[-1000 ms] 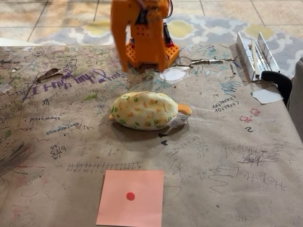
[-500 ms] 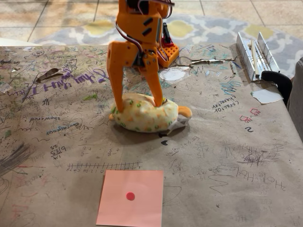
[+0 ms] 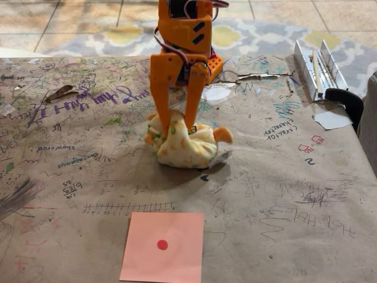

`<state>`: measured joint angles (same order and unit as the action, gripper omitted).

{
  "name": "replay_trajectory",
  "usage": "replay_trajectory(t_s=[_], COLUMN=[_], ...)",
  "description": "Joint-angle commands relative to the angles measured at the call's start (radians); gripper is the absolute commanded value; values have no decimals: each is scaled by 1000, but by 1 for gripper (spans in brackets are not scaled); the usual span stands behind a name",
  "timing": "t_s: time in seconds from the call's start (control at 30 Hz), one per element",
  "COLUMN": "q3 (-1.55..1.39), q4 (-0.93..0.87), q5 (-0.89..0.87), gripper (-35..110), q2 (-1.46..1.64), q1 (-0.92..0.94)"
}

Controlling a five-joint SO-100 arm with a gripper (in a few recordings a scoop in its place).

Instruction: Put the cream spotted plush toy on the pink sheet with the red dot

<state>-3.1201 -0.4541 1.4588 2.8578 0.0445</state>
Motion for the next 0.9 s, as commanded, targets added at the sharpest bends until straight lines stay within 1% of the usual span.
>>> replay_trajectory(t_s=[0.0,0.1,0.17,0.23,0.37,0.43,0.5,0.6,0.7,0.87], q3=[78,256,403,568,879,1066,1259,1496,1545,1457], q4=[-25,-109,-120,-69,181,253,256,172,164,233], q5=[-204,-279,-276,-253,-209,-204,-195,-215,-215,-155], gripper=[0,0,0,0,0,0,0,0,0,0], q2=[247,374,437,483,520,522,522,515,515,517], q1=[17,23,9,8,15,20,8,2,18,12])
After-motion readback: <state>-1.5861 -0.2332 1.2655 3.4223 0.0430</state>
